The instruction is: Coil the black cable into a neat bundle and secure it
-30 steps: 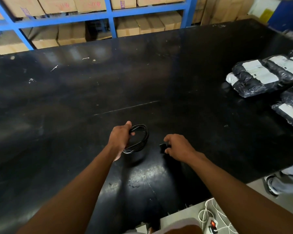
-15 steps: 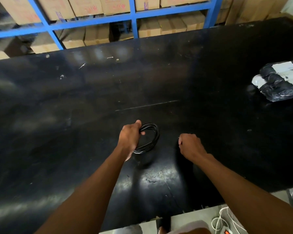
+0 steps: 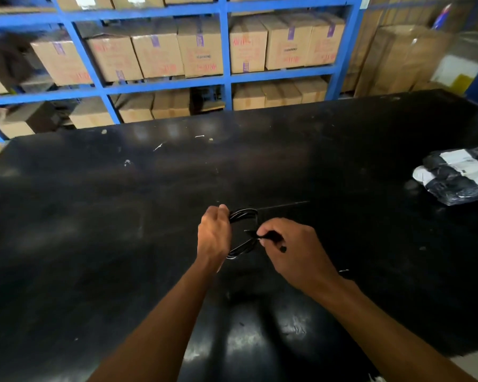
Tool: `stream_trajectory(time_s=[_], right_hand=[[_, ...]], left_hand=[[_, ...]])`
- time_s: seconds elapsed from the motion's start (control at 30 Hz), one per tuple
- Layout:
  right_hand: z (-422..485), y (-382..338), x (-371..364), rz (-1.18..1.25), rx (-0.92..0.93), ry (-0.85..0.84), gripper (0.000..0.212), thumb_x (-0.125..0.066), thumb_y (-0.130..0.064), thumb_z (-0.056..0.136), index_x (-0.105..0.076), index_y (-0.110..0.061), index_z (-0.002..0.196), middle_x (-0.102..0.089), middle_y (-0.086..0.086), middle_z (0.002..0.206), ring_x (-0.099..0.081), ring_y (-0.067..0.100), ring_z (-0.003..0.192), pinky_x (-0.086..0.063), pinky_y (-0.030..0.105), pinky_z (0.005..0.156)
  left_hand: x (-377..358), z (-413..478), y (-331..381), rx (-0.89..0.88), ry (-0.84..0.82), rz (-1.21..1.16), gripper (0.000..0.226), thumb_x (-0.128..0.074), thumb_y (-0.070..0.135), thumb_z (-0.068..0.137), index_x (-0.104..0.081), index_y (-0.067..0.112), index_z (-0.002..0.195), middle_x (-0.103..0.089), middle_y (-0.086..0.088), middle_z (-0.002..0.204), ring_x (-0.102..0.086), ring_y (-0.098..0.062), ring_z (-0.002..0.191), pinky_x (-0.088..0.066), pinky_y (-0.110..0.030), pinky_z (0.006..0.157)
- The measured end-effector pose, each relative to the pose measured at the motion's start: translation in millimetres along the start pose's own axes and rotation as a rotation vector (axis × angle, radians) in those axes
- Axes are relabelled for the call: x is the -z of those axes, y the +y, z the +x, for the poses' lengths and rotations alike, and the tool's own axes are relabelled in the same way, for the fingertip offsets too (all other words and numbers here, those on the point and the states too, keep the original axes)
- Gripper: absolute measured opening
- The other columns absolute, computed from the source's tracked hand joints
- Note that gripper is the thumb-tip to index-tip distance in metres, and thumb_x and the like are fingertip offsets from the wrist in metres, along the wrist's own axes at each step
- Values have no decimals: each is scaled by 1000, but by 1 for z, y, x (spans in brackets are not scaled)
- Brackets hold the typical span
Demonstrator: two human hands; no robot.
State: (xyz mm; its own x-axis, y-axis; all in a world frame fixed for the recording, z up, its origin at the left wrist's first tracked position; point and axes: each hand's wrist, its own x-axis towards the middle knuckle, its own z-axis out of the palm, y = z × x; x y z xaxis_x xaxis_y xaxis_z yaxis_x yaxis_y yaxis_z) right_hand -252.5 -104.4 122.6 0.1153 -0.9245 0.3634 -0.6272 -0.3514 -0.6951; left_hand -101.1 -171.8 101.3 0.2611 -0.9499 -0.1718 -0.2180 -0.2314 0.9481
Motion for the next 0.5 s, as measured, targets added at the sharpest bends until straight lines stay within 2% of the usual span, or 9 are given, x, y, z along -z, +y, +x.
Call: stream_trajectory(time_s=[0.17, 0.3, 0.4, 0.5], right_hand=[[5, -10, -29, -96, -28, 29, 14, -69, -5, 84, -72, -14, 94, -73, 4, 91, -69, 16, 80, -59, 35, 73], [7, -18, -38, -242, 50, 35, 15, -71, -2, 82, -74, -10, 94, -74, 7, 88, -67, 23, 81, -58, 41, 71], [9, -19, -40, -360, 99, 70, 17, -74, -1, 78, -73, -10, 92, -72, 7, 85, -62, 25, 78, -56, 43, 65], [17, -17, -35, -470, 162, 130, 18, -78, -4, 72, -70, -13, 87, -66, 6, 85, -59, 26, 77, -53, 43, 60]], left_hand=[[19, -8, 3, -150, -45, 31, 34, -40, 28, 102, -44, 15, 70, -47, 3, 67, -42, -12, 60, -36, -34, 57], [26, -12, 1, -170, -110, 18, 33, -40, 28, 103, -44, 17, 72, -45, 3, 66, -41, -9, 59, -35, -26, 52], [30, -8, 0, -134, -177, -61, 31, -42, 32, 100, -45, 20, 71, -46, 1, 66, -42, -15, 61, -36, -35, 55], [34, 0, 10, -122, -250, -76, 31, -42, 33, 101, -46, 20, 73, -45, 1, 65, -42, -13, 58, -35, -31, 53]])
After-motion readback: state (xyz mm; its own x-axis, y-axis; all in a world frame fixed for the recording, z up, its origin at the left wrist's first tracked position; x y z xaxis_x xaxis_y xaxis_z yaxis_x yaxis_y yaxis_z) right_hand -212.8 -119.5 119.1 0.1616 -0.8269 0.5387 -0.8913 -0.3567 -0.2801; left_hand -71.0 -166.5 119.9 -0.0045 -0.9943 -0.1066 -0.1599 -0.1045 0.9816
